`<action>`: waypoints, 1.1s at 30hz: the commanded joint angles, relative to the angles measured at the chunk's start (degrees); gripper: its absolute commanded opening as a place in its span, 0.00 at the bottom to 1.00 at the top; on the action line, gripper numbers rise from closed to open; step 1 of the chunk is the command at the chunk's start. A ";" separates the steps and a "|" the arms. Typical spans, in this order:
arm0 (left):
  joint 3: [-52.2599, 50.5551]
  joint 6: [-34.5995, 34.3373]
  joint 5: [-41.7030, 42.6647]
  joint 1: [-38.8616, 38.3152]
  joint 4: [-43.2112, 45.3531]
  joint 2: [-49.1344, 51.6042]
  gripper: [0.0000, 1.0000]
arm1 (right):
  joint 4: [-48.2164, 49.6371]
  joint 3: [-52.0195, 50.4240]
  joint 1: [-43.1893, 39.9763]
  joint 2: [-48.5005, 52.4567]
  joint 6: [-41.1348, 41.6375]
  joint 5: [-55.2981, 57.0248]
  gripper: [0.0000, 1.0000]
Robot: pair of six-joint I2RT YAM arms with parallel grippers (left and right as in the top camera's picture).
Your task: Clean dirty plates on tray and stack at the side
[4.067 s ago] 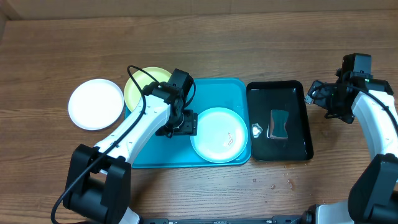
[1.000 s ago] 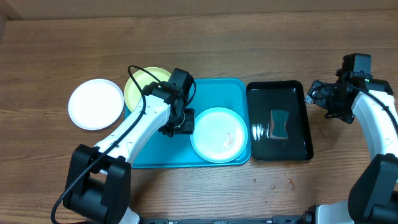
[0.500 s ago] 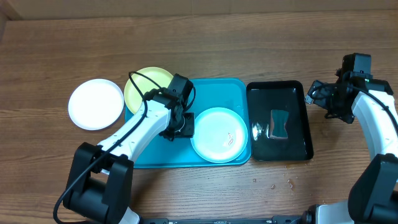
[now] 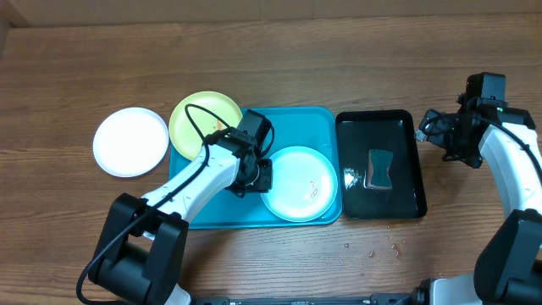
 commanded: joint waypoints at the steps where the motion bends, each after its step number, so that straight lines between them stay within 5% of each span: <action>1: -0.72 -1.25 -0.20 -1.09 0.74 0.35 0.26 | 0.35 1.07 -0.22 -0.07 0.20 0.04 1.00; 14: -3.61 -2.73 -1.53 -1.81 4.68 0.35 0.15 | 0.35 1.07 -0.22 -0.07 0.20 0.04 1.00; 18: -3.80 -2.73 -1.88 -1.79 4.81 0.35 0.04 | 0.35 1.07 -0.22 -0.07 0.20 0.04 1.00; 33: -3.69 -5.99 -3.45 3.08 1.99 0.28 0.04 | 0.35 1.07 -0.22 -0.07 0.20 0.04 1.00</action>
